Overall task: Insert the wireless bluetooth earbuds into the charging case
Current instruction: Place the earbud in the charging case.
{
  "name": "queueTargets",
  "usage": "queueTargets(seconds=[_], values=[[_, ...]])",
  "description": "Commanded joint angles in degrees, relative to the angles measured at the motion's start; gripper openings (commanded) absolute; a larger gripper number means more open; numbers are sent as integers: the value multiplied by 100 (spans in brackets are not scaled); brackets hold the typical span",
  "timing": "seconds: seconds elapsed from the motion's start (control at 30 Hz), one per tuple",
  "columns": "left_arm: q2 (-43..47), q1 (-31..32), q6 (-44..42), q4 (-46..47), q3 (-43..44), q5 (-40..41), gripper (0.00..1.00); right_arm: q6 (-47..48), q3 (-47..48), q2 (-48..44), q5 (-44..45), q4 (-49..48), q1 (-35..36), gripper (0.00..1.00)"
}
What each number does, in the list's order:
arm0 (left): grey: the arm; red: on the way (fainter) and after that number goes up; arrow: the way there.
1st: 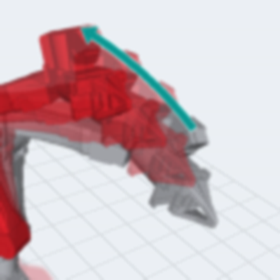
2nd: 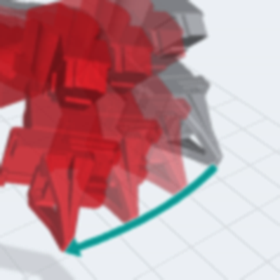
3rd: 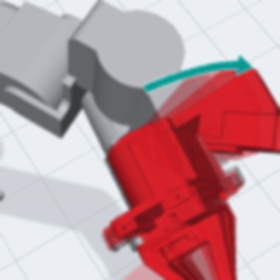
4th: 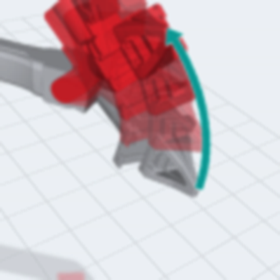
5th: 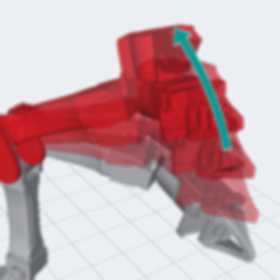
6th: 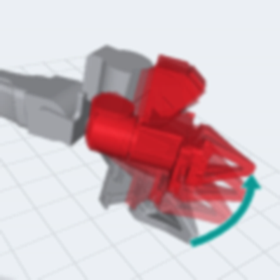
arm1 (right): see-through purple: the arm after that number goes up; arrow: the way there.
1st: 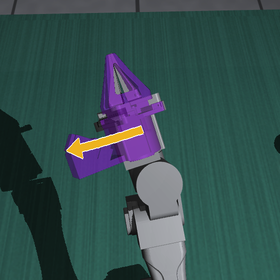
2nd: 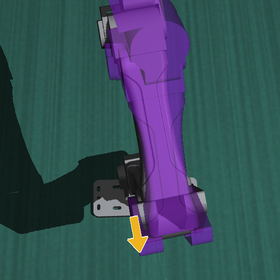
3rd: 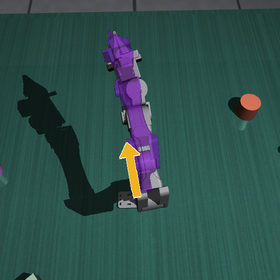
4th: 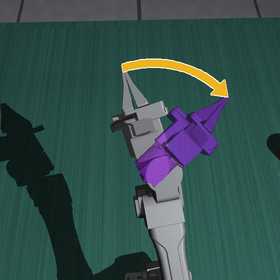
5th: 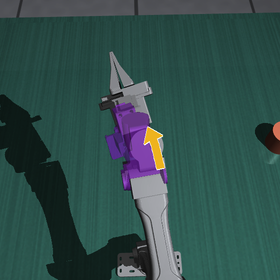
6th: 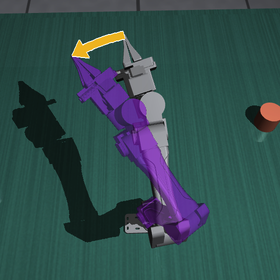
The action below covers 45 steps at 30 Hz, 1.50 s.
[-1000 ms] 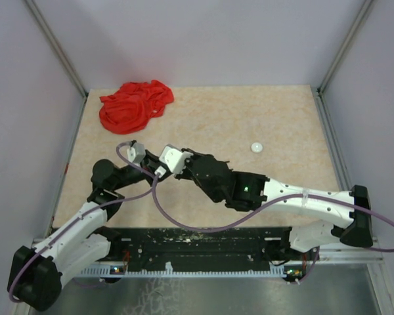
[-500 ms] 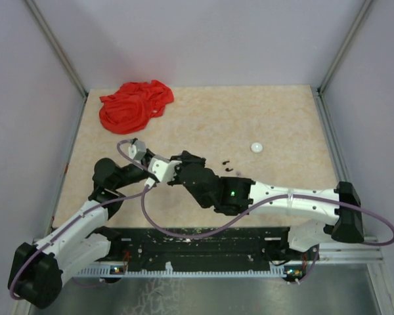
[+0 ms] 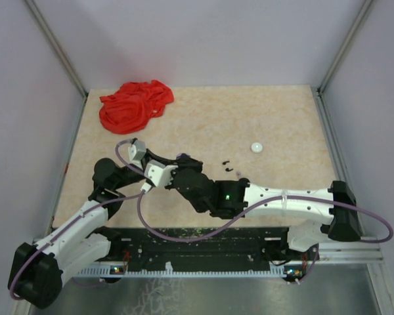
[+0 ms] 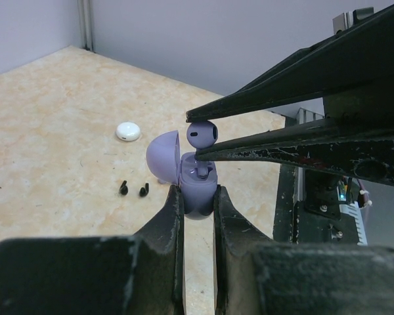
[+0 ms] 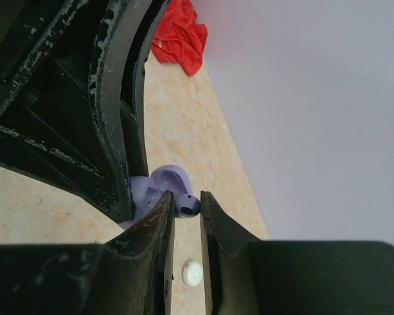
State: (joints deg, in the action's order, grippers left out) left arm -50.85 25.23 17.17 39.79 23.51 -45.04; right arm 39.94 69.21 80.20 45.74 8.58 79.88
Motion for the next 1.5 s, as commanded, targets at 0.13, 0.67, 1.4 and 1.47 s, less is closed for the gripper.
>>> queueTargets(seconds=[0.13,0.67,1.4,1.47], values=[[69,-28,62,126,200,57,1,152,387,324,191,380,205,10],[87,-24,-75,-211,261,165,1,-476,1162,698,-358,991,302,27],[195,-23,-395,-423,3,918,1,-2007,1187,-376,-1342,1404,-160,49],[212,-22,-462,-513,1,1022,1,-2293,1070,-573,-1517,1482,-347,49]])
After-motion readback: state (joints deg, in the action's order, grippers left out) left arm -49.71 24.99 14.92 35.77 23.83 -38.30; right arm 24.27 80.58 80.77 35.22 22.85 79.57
